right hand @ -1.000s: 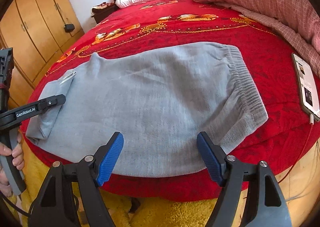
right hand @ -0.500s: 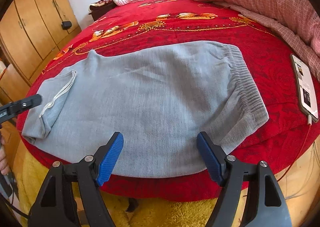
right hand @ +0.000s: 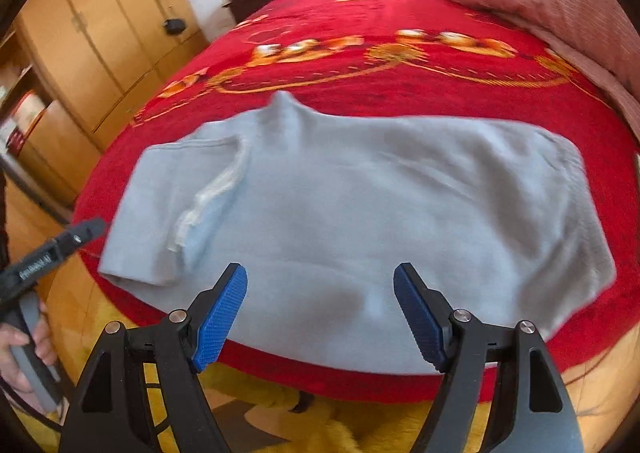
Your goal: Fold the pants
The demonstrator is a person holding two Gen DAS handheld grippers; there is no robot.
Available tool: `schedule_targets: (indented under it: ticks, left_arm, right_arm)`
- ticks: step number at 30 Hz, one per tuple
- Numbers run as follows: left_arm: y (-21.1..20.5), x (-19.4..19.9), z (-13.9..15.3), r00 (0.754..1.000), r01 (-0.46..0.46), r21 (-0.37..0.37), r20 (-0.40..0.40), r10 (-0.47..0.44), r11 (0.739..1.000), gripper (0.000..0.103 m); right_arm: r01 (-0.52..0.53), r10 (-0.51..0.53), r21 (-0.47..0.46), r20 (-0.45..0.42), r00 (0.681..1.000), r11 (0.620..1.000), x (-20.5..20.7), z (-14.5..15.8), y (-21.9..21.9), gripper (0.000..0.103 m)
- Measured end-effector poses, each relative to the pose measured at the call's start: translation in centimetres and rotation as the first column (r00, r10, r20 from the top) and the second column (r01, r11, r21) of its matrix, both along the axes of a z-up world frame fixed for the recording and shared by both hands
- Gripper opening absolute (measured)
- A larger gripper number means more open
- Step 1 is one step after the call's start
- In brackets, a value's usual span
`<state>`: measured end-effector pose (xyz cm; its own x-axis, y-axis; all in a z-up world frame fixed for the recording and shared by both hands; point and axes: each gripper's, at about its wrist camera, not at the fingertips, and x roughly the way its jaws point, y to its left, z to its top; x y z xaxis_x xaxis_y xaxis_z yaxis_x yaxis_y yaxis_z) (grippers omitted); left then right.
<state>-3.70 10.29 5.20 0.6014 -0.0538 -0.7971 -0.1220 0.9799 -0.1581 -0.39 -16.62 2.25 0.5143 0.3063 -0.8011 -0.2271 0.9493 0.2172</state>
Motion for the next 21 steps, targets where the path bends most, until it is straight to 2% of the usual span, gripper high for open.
schedule_targets:
  ticks: [9, 15, 19, 21]
  left_arm:
    - [2.5, -2.7, -1.4, 0.999, -0.030, -0.038, -0.019, 0.030, 0.999, 0.061]
    - [2.4, -4.1, -2.6, 0.999, -0.015, -0.040, -0.043, 0.013, 0.999, 0.070]
    - [1.5, -4.5, -3.7, 0.997, 0.021, -0.037, -0.067, -0.024, 0.999, 0.074]
    - [0.9, -4.7, -4.1, 0.996, 0.044, -0.047, -0.074, -0.048, 0.998, 0.076]
  right_arm:
    - [-0.073, 0.074, 0.039, -0.011, 0.997, 0.997, 2.5, 1.7, 5.1, 0.078]
    - [-0.103, 0.109, 0.070, -0.083, 0.991, 0.992, 4.3, 0.1, 7.5, 0.078]
    - [-0.128, 0.131, 0.031, -0.116, 0.985, 0.991, 5.2, -1.4, 9.0, 0.064]
    - [-0.127, 0.129, 0.019, -0.126, 0.984, 0.992, 5.5, -2.1, 9.3, 0.060]
